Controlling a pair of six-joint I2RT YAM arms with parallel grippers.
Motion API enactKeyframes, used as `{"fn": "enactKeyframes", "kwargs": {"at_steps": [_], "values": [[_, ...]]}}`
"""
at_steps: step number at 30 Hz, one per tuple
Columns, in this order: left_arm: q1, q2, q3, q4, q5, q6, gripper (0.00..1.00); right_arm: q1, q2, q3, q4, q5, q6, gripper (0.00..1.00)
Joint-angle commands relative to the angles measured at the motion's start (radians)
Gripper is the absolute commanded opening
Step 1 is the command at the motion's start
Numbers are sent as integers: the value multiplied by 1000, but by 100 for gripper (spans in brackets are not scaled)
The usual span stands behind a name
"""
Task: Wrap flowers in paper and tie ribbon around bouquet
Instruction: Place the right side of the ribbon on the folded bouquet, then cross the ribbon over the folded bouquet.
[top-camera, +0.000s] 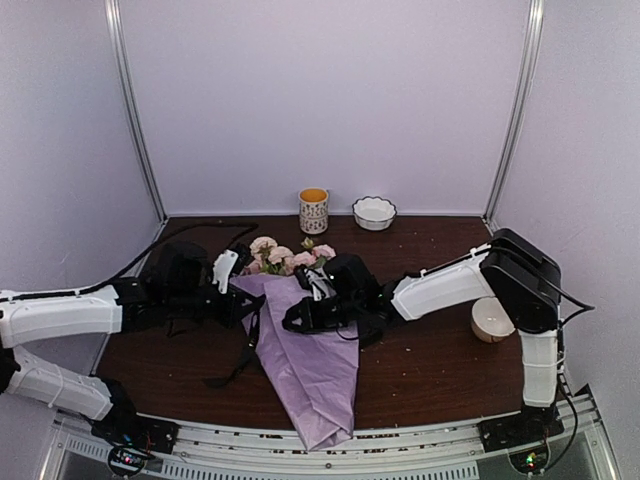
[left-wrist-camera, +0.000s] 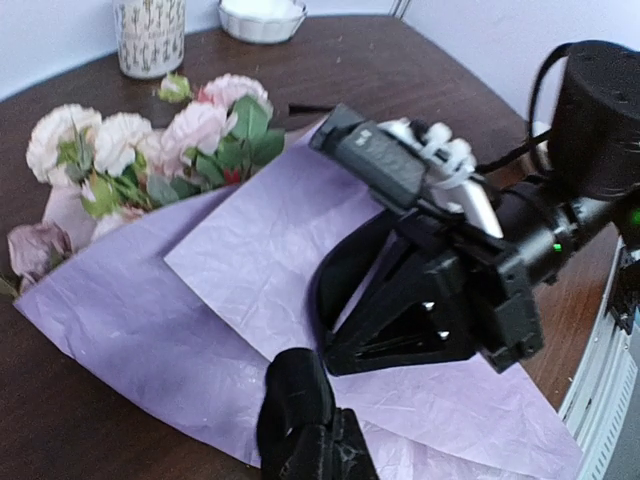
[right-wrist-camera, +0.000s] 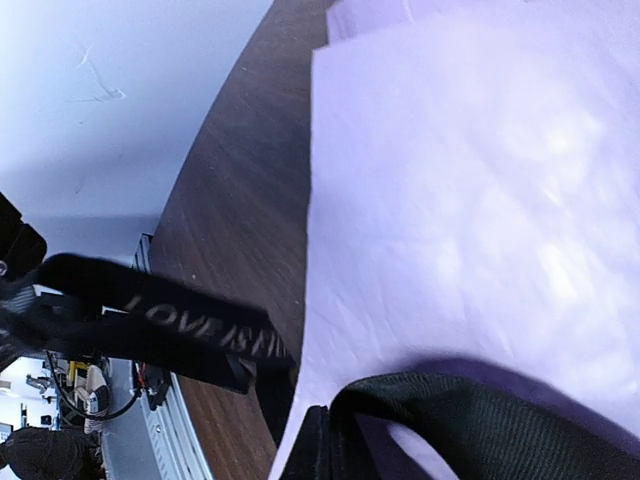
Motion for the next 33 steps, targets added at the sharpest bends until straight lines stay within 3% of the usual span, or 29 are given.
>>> {"fn": "enactKeyframes", "kwargs": {"at_steps": [1,9,15,21,28,33], "values": [[0,-141,-19,1,9,135,0,9,31,91,-27,-38,-23,0],[-4,-244,-13,97,93,128,0,57,106,218,-29,-114,-8,2],[-4,-247,-34,119,88,112,0,64,102,250,-61,-120,-35,23],[2,-211,-53,142,-6,59,0,44,42,153,150,-167,82,32],[8,-151,-32,149,-18,47,0,43,-37,113,133,-115,63,35],[20,-119,-30,145,-21,41,0,40,-68,117,2,-34,26,37]]}}
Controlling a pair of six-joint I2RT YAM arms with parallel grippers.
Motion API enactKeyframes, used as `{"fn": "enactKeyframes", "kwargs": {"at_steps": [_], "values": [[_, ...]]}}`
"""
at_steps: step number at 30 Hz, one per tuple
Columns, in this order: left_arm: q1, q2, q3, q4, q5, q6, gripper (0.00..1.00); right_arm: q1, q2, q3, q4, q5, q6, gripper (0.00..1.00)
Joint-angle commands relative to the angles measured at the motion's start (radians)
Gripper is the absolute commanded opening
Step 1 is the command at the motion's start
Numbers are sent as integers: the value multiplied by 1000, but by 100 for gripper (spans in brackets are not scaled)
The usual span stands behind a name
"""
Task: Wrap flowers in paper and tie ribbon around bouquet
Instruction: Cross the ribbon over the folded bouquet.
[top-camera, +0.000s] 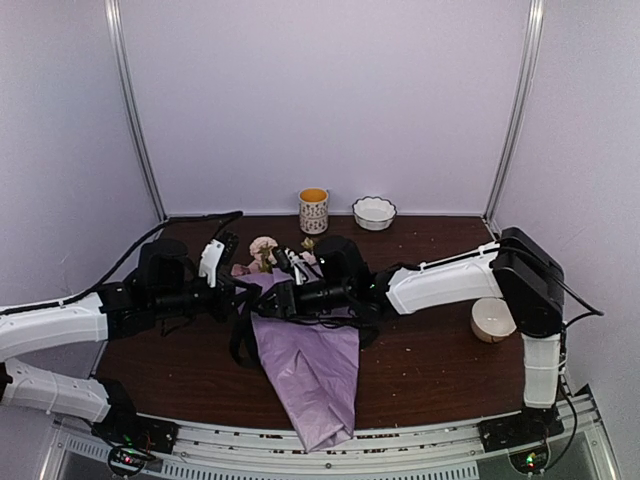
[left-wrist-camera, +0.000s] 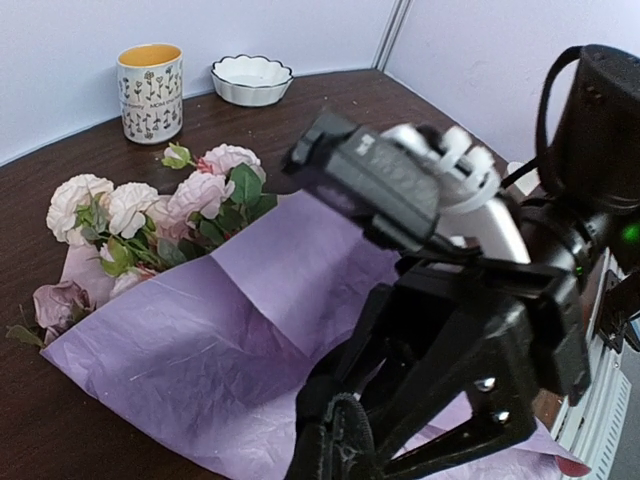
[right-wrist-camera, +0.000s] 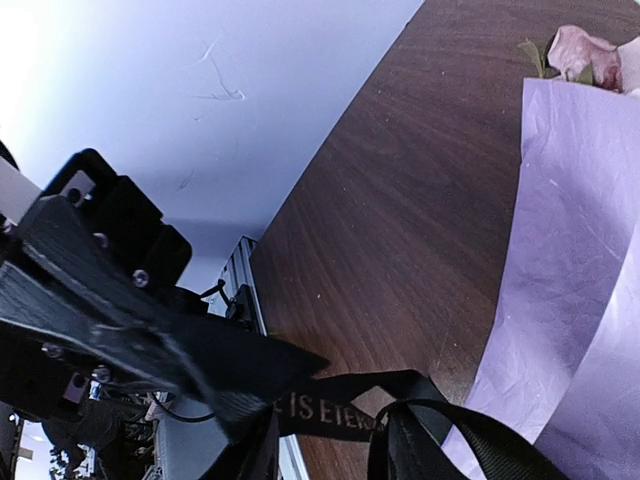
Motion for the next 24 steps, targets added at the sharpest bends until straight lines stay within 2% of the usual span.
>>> {"fn": "enactKeyframes", "kwargs": {"at_steps": [1,10,16,21,24], "values": [[14,31,17,54,-17,-16,0,-6,-70,-12,-70,84,-33,38],[19,77,23,65,-9,-37,0,-25,-44,-35,-79,91,-43,37],[79,114,17,67,31,-68,0,-16,4,-26,5,-16,-57,38],[101,120,21,75,79,-68,0,-14,36,34,-118,37,-119,38],[101,91,21,74,76,-59,0,-14,39,30,-107,49,-117,38]]}}
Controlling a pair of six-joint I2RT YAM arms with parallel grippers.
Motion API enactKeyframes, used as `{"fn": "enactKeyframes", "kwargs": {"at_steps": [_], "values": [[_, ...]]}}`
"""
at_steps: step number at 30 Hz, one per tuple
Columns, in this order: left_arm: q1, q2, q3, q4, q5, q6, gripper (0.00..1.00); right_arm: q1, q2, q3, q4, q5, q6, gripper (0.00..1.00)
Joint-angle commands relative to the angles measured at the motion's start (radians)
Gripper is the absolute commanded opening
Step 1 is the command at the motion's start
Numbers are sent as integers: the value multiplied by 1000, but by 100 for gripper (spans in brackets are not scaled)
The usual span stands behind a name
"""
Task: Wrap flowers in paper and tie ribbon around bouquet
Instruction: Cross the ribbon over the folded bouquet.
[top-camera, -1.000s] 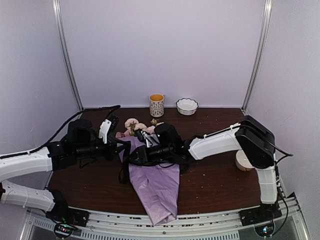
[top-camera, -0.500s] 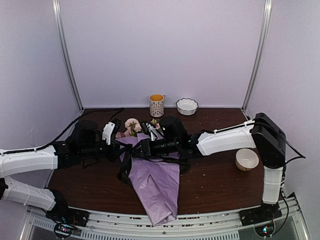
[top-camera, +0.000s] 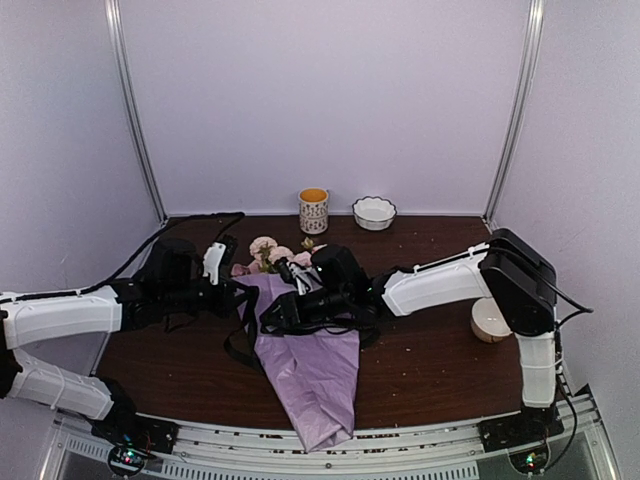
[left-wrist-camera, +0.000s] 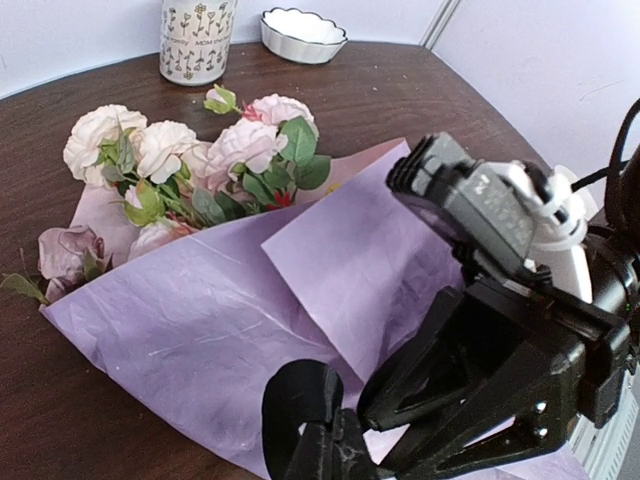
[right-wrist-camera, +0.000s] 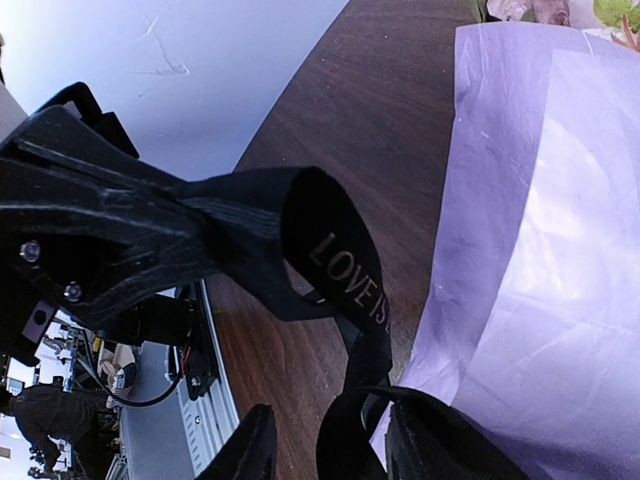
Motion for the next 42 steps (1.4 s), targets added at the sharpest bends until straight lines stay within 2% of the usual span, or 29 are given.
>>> {"fn": "enactKeyframes", "kwargs": {"at_steps": [1,7,11,21,26,30,32,34,36,37,39,42], "values": [[4,-41,25,45,29,11,0,3,12,31,-15,25,-32,38],[-10,-122,73,-5,113,121,0,-1,26,29,-6,13,-24,39],[-20,-163,105,-23,95,180,0,-6,44,31,22,-28,-8,39],[-19,12,275,-16,117,262,0,-5,62,6,67,-31,29,39],[-20,128,369,-55,265,317,0,-6,78,8,99,-42,54,39],[-23,172,358,21,360,317,0,-7,78,-3,126,-46,69,39],[-22,193,360,7,289,321,8,-9,77,-10,135,-45,75,39],[-21,224,388,-49,147,323,10,-11,80,-13,135,-44,81,39],[-8,276,447,-149,-90,278,10,-11,79,-19,137,-37,89,38],[13,315,496,-225,-188,240,13,-13,79,-22,140,-34,96,38],[62,403,606,-361,-273,197,30,-11,77,-30,155,-29,109,38],[72,483,649,-399,-275,233,56,-12,79,-31,163,-31,119,38]]}}
